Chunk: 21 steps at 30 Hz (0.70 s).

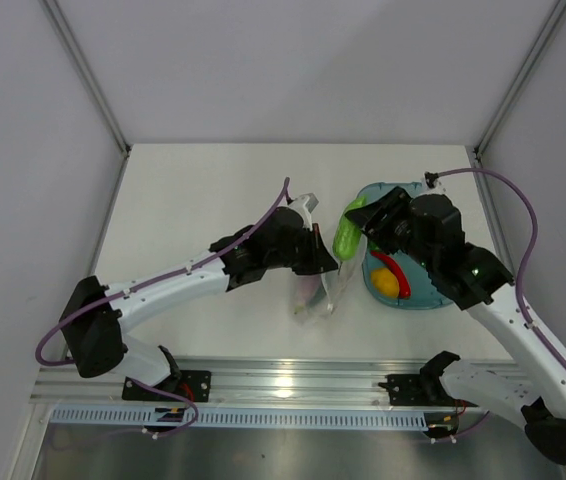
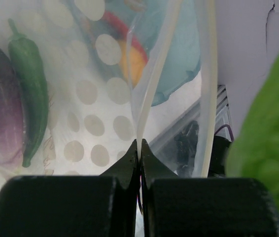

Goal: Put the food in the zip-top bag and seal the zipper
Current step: Place the fake vegetable in the zipper food storage bag.

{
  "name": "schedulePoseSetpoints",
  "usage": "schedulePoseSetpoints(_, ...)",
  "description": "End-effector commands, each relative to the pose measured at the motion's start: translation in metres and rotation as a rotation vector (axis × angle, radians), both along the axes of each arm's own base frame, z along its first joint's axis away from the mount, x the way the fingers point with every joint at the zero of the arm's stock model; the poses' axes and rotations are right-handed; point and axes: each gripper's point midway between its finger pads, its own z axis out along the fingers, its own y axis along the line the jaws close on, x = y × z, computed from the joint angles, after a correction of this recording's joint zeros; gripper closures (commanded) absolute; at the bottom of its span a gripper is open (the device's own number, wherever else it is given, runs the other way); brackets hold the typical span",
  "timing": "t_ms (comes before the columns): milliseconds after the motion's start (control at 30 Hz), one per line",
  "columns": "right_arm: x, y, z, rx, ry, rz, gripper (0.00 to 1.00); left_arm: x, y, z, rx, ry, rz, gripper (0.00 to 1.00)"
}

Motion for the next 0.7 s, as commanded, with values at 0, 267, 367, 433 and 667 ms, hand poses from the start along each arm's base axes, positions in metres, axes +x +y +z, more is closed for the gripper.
schedulePoseSetpoints(0, 0.013, -0.013, 0.008, -0.123, -0.097, -0.094, 1.00, 0.005, -0.010, 0.029, -0.067, -0.033, 0.002, 0.99)
schedulePoseSetpoints(267, 0.001, 0.001, -0.026, -0.288, -0.110, -0.096, 1.00, 0.006, -0.008, 0.040, -0.071, -0.046, 0.011, 0.99)
schedulePoseSetpoints(367, -0.004, 0.000, -0.042, -0.326, -0.066, -0.109, 0.95, 0.006, -0.006, 0.038, -0.064, -0.046, 0.022, 0.99)
schedulePoseSetpoints(433, -0.006, -0.002, -0.050, -0.331, -0.039, -0.122, 0.90, 0.006, -0.004, 0.035, -0.057, -0.043, 0.026, 0.99)
schedulePoseSetpoints(667, -0.013, -0.002, -0.065, -0.331, 0.004, -0.112, 0.80, 0.007, -0.004, 0.033, -0.052, -0.044, 0.026, 0.99)
